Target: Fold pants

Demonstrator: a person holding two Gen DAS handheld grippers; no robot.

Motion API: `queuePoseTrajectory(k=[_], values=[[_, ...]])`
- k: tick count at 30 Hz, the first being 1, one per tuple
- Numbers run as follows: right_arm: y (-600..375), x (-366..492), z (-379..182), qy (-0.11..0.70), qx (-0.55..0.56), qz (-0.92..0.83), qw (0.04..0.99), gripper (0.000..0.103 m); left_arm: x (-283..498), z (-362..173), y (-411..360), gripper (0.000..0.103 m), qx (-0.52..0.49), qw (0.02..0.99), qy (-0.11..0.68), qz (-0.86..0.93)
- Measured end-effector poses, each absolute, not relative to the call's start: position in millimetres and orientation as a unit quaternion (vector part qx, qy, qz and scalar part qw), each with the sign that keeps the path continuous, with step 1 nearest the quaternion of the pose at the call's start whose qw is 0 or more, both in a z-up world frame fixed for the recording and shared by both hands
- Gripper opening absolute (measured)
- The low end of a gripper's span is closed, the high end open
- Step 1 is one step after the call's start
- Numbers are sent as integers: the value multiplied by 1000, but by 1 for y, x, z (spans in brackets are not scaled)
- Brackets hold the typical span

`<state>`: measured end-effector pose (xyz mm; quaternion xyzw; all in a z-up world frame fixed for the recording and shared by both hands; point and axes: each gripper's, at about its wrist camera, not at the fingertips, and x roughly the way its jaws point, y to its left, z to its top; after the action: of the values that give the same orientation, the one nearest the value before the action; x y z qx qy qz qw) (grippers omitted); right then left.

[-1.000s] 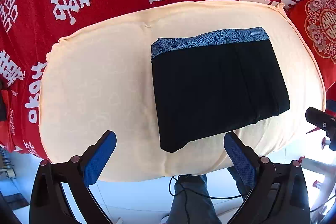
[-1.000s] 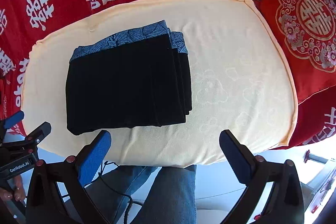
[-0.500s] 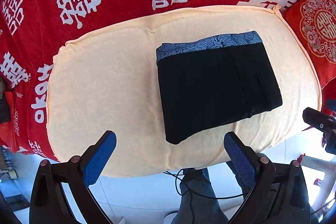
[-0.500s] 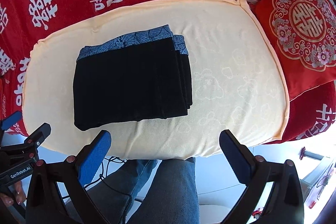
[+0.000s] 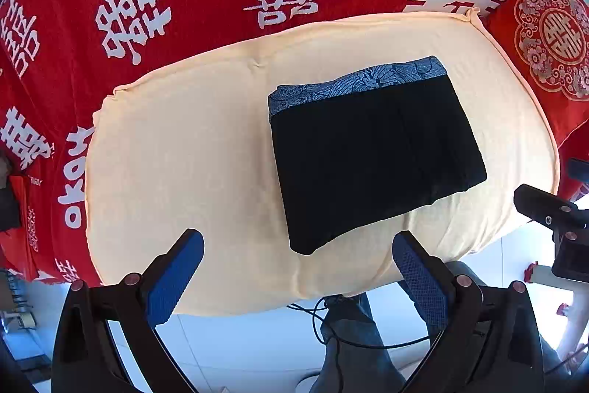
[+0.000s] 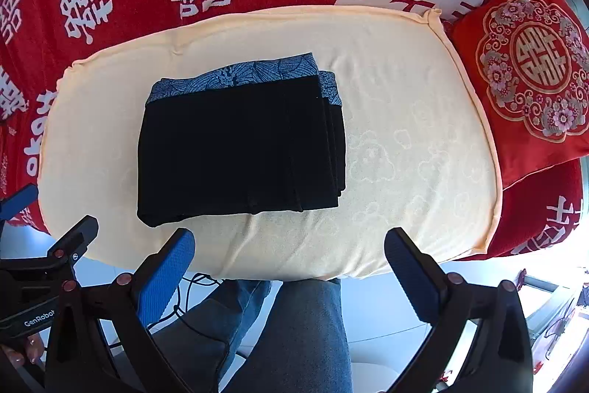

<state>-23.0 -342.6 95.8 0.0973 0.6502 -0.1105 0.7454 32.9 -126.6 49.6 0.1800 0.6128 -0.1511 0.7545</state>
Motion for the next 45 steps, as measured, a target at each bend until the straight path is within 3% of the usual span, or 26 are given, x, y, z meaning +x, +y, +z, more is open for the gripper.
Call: queuePoseTrajectory(k=[45], values=[[-330,-22,102,646,89,-115,749,103,33,59,-121,103,160,770,599,-149]])
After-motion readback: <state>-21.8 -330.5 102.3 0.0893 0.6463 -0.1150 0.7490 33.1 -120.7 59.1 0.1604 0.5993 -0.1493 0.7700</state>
